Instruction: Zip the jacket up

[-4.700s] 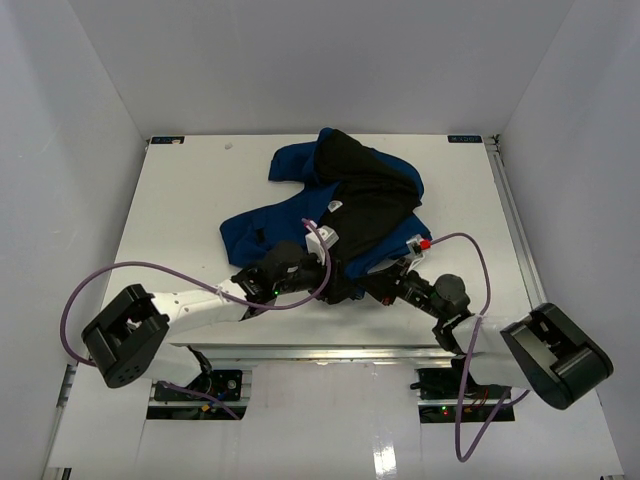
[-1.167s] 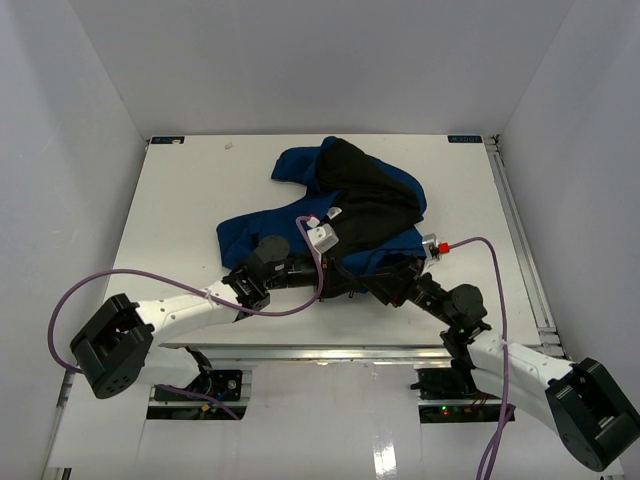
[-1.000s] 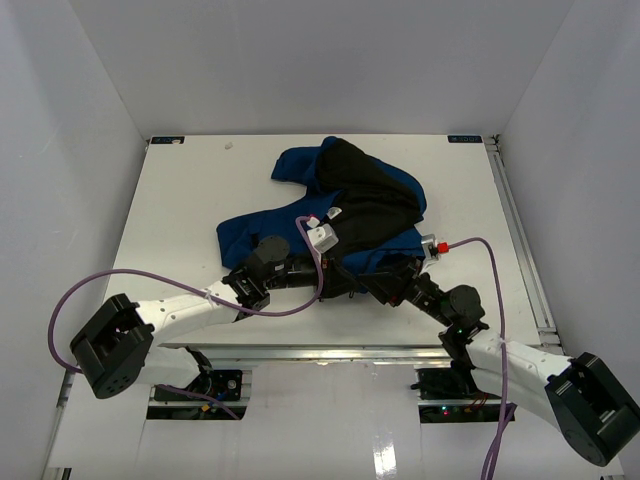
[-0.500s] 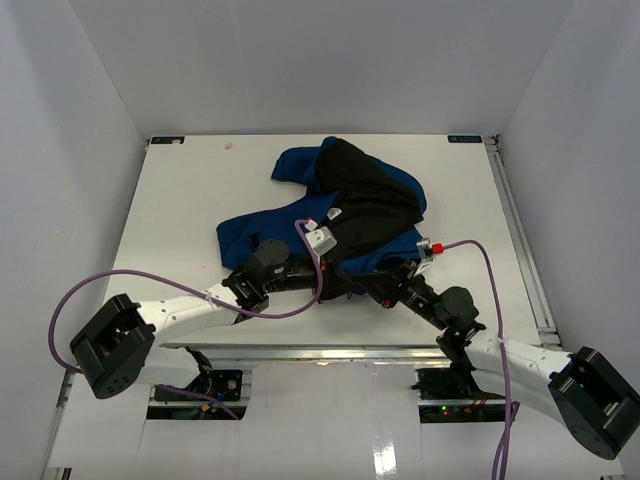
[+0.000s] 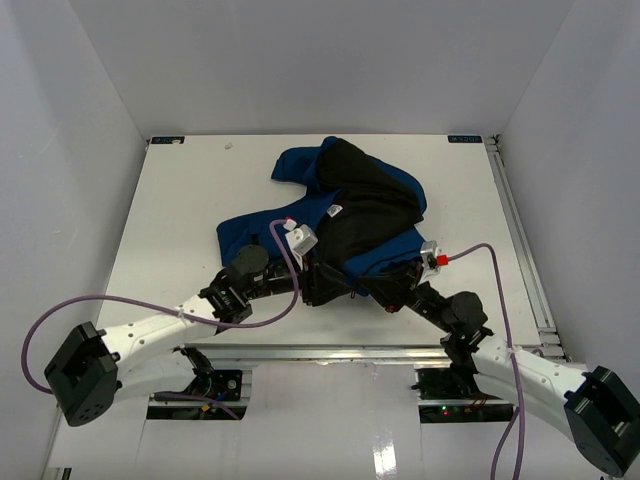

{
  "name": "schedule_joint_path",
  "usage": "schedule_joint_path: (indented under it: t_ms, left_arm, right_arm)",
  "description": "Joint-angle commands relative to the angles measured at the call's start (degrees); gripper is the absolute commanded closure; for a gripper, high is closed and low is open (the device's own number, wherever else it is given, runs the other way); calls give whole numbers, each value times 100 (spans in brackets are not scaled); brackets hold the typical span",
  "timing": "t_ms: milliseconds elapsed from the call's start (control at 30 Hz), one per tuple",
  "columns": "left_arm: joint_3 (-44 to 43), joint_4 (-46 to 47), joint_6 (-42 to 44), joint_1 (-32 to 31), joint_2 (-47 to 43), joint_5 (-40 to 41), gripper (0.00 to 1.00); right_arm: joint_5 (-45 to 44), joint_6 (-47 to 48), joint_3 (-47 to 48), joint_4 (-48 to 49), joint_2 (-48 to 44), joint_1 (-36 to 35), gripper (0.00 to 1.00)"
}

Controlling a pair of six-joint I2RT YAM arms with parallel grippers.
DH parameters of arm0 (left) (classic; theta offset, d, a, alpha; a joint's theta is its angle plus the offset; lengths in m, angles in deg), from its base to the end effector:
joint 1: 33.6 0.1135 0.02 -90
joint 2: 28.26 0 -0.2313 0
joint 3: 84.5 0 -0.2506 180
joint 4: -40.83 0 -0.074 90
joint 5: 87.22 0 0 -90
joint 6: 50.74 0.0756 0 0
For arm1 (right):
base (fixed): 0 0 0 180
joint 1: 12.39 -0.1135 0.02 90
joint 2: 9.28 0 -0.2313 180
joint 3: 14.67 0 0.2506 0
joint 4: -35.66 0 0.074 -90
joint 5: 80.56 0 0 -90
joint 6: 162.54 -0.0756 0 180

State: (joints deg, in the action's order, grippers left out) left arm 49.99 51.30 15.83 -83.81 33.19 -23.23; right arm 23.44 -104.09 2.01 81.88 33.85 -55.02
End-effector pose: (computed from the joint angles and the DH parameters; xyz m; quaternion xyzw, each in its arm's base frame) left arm 0.1612 -0.2454 0.2343 0.3142 0.6664 -0.5260 0.4248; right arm 0.1452 0.1585 0.2099 -0.1543 0.5586 0.5456 0.6054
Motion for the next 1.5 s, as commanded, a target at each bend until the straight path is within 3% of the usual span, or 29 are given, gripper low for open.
schedule_joint_path:
  t_ms: [0,533,900,1033,1267,1467]
  left_arm:
    - [213,-94,-74,21,-170,21,45]
    - [114,1266,-372,-15,1142,-754,39]
    - [-147,-700,-624,-32,912,1373,47]
    - [-140,-1371,-796,-32,563,2069,44]
    - [-215,-1567,-753,-23,-52,2420,40]
    - [-1254,-2527,-497,511,201,3287,35]
  right_arm:
    - [291,704,-28,32,-200,-18,92]
    - [524,651,95,-40,-314,-18,92]
    - [170,818,95,-608,-873,-18,92]
    - [81,859,101,-786,-1091,-18,92]
    - [18,896,172,-1035,-1148,-18,92]
    - [-108,818,-37,-1087,-1154,-18,92]
